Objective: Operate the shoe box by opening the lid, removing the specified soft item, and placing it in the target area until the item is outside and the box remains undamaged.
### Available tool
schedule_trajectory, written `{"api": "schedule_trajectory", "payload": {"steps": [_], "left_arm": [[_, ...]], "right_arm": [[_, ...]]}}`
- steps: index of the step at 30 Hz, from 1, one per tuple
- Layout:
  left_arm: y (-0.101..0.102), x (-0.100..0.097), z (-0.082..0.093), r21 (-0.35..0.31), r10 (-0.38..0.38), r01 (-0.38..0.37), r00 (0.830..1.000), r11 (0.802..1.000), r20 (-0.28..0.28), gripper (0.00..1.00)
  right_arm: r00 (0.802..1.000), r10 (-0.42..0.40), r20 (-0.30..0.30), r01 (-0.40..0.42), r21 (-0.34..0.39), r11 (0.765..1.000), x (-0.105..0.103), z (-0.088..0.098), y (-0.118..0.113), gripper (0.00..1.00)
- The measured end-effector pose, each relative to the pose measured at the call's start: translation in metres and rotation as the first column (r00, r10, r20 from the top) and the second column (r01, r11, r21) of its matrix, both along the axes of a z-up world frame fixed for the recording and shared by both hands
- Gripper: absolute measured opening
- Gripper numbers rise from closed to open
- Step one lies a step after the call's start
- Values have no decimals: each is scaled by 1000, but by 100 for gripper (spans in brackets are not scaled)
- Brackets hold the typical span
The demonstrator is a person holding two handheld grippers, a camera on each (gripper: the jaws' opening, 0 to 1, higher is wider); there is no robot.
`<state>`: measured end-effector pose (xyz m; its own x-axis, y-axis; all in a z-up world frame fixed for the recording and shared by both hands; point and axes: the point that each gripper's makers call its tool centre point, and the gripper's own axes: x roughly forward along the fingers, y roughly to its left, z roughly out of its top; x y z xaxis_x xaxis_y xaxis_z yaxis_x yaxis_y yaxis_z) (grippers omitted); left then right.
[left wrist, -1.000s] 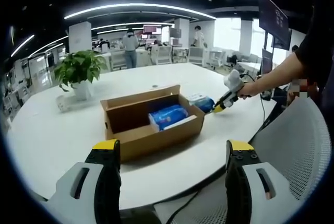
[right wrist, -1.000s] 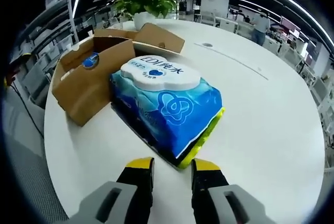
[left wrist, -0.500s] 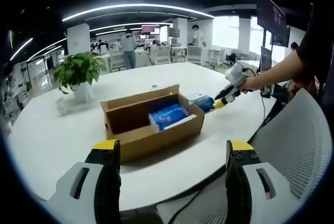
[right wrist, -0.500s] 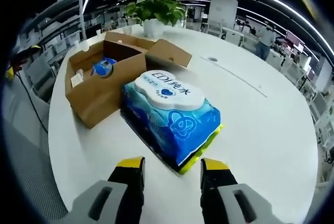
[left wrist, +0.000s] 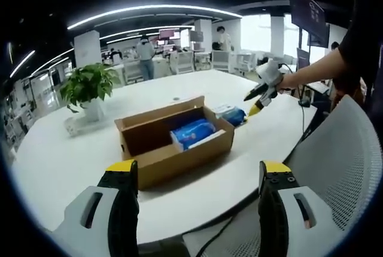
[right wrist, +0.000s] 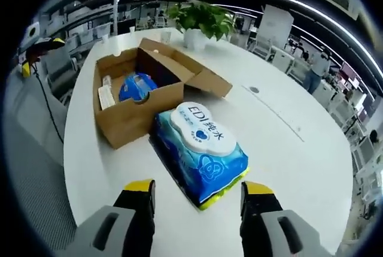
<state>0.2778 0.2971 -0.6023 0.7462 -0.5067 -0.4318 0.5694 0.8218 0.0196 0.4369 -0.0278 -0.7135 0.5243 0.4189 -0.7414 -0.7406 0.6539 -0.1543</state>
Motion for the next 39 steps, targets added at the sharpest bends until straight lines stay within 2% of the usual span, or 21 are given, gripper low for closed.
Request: {"api": "schedule_trajectory", "payload": {"steps": [5,11,18,33,37,39], "left_arm": [[0,0,1,-2,0,0,1000,1000,6,80],[-1,0,2,-7,-2,2,1000,1000,10,81],[-1,0,2,0,-3,3,1000,1000,14,82],[2,1,2,-3,18,-18,1000,1000,14,83],[3,1,2,-3,27,-27,1000,1000,15,83],[4,1,2,-1,30,-30,999,1000,15,83]], "right_arm": [[998,53,21,-52,-9,999,3,14,16,60],[995,101,15,-101,-17,995,3,15,35,65],[987,158,25,-157,-10,987,1,21,62,65],[949,300,97,-301,-3,954,12,39,130,55],[945,311,104,-311,-13,950,16,38,144,46],[943,315,107,-316,-7,949,18,38,151,45]]}}
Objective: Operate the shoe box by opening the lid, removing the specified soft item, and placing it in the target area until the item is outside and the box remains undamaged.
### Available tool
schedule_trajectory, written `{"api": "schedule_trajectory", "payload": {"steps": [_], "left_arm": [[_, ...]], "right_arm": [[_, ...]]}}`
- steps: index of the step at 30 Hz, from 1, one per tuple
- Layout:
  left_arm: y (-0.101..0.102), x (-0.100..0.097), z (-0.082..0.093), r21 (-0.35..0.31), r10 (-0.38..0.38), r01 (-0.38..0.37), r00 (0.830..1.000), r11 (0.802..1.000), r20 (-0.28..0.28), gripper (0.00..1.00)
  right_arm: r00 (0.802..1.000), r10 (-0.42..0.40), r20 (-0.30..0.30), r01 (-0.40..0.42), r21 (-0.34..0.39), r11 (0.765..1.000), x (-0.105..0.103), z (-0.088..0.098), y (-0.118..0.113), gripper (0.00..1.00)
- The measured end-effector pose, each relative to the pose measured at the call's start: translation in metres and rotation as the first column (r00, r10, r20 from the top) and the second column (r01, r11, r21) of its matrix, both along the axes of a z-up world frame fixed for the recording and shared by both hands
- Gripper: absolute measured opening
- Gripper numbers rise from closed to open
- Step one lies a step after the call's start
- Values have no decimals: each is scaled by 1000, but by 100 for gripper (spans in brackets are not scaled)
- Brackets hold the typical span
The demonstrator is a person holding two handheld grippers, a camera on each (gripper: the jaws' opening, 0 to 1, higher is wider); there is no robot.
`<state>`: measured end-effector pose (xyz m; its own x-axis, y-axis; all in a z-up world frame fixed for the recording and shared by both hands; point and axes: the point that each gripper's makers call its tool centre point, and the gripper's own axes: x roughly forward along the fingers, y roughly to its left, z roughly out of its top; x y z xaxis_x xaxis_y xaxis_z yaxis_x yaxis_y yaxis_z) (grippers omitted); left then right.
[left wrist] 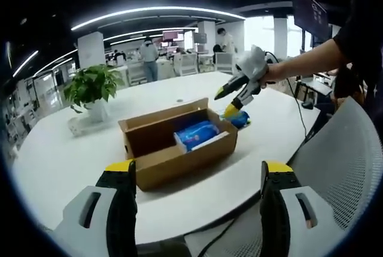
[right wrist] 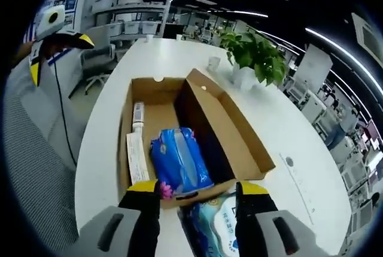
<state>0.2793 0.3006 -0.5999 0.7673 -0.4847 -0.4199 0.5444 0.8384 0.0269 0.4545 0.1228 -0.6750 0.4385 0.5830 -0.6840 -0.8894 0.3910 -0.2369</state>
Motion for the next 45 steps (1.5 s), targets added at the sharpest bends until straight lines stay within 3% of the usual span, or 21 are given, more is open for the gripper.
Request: {"api": "schedule_trajectory", "payload": {"steps": [5,10,16,23,25,28,33,39,45], "left_arm": [[-1,-1,-2,4,-6,6,1000,1000,-12,83],[-3,-2,-4,10,-18,18,1000,1000,-25,82],[-3,-3,-7,10,-20,20,999,1000,-41,82],[-4,-4,-8,7,-31,32,998,999,-53,81],[-4,-4,-9,9,-31,32,998,999,-54,81],[-4,-4,-9,10,-30,31,998,999,-55,81],[-2,-3,-9,12,-22,22,998,1000,-52,81],[-2,-4,-10,19,-20,22,998,1000,-61,81],[-1,-4,-11,21,-16,18,998,1000,-69,80]], "right_arm": [[1000,2,14,-2,-2,1000,6,-1,13,42],[1000,4,19,-3,-49,999,10,-14,18,33],[1000,27,8,-26,-89,996,4,-27,28,31],[996,54,75,-44,-133,990,16,-26,43,27],[991,77,108,-58,-173,983,21,-26,46,26],[991,90,103,-71,-178,982,23,-32,53,26],[979,125,159,-79,-269,960,34,-42,52,22],[981,122,149,-71,-310,948,35,-55,54,15],[969,182,167,-109,-371,922,33,-64,59,7]]}}
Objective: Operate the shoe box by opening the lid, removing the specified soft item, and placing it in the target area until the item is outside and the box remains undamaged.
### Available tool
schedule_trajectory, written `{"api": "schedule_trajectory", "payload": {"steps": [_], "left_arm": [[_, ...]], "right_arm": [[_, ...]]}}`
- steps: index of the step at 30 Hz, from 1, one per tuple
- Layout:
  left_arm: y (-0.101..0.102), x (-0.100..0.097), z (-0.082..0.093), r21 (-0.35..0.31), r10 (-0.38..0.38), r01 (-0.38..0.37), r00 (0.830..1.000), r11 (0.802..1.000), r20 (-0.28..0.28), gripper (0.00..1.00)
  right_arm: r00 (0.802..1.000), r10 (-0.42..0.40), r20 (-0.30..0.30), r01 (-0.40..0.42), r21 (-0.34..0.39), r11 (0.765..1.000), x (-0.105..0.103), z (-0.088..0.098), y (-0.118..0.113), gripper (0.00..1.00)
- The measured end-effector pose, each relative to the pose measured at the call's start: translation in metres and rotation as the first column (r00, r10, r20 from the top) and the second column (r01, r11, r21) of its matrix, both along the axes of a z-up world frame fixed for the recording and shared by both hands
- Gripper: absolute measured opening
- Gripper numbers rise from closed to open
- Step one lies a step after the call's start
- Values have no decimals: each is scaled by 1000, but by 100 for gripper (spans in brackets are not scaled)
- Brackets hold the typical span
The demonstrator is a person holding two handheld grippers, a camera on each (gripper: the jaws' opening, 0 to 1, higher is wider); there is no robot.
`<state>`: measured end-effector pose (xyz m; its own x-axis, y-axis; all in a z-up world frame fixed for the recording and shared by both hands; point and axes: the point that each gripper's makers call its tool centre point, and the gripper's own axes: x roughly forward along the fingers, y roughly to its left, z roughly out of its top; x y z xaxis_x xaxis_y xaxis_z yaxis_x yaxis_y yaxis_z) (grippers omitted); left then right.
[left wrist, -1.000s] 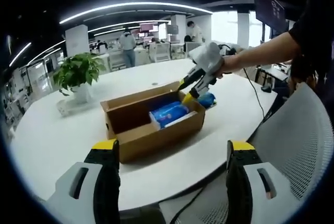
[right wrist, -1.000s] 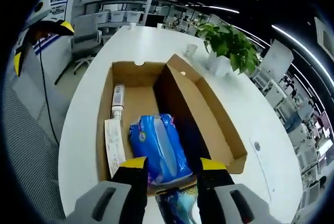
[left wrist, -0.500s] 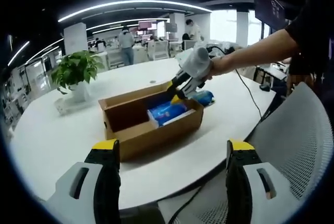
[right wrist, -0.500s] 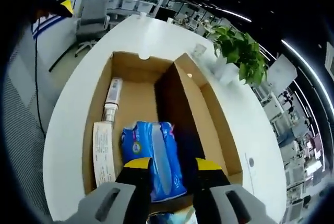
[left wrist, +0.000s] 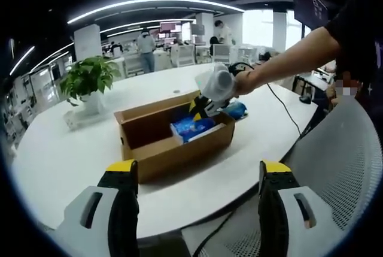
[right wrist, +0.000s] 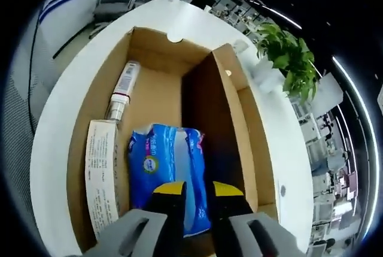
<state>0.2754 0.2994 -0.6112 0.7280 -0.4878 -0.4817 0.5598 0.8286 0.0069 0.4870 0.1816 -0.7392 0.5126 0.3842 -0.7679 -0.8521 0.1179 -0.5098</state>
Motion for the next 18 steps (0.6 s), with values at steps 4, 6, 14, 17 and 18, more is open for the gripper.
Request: {"api": "schedule_trajectory", "payload": {"steps": [4,6,14,17,18], "left_arm": [[1,0,-1,2,1,-1,1000,1000,-3,79],[1,0,-1,3,3,-3,1000,1000,-4,79],[1,0,0,-3,8,-8,1000,1000,0,79],[1,0,0,-2,7,-7,1000,1000,1,79],[1,0,0,-4,6,-6,1000,1000,1,79]], "right_arm": [[1000,4,20,-4,-17,1000,0,-3,3,2],[999,-2,36,3,-17,1000,2,-1,3,0],[998,-18,55,17,21,1000,-1,8,5,0],[998,-10,64,7,36,999,-6,15,7,0],[998,3,68,-5,33,999,-8,16,9,0]]}}
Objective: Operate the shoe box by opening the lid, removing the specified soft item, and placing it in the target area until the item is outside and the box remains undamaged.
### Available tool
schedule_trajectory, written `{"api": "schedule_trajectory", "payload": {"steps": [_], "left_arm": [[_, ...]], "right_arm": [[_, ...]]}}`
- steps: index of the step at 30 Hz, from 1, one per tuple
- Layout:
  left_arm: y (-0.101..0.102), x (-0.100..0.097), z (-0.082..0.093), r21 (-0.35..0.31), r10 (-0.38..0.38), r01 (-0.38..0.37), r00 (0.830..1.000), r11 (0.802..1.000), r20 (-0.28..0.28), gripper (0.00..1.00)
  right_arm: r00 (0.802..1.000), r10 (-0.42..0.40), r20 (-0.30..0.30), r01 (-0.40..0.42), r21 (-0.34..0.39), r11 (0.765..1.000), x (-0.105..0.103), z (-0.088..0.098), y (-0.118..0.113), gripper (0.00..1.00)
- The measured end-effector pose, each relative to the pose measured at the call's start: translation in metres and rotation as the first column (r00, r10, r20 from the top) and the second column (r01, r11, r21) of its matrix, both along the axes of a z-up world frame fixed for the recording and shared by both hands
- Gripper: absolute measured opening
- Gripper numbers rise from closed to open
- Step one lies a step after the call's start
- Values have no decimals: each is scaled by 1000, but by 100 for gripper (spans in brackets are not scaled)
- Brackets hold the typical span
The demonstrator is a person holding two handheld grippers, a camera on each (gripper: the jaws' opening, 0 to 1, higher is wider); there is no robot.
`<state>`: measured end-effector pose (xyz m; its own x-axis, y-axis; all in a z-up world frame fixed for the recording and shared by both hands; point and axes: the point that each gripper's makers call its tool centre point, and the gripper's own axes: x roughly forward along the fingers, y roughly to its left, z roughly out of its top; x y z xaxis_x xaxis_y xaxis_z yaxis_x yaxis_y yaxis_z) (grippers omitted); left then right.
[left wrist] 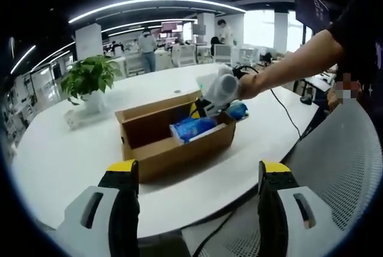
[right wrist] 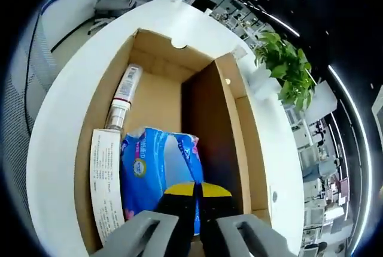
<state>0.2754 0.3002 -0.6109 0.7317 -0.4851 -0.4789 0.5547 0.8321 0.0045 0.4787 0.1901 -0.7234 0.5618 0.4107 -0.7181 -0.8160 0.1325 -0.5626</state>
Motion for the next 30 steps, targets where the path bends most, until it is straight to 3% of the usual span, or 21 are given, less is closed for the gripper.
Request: {"api": "schedule_trajectory", "payload": {"steps": [13,30], "left_arm": [[-2,0,2,-10,-9,9,1000,1000,13,79],[-4,0,5,-23,-22,22,999,999,26,79]], "right_arm": [[998,17,53,-19,27,999,-6,23,6,0],[996,-5,88,-6,129,992,-6,81,18,0]]}}
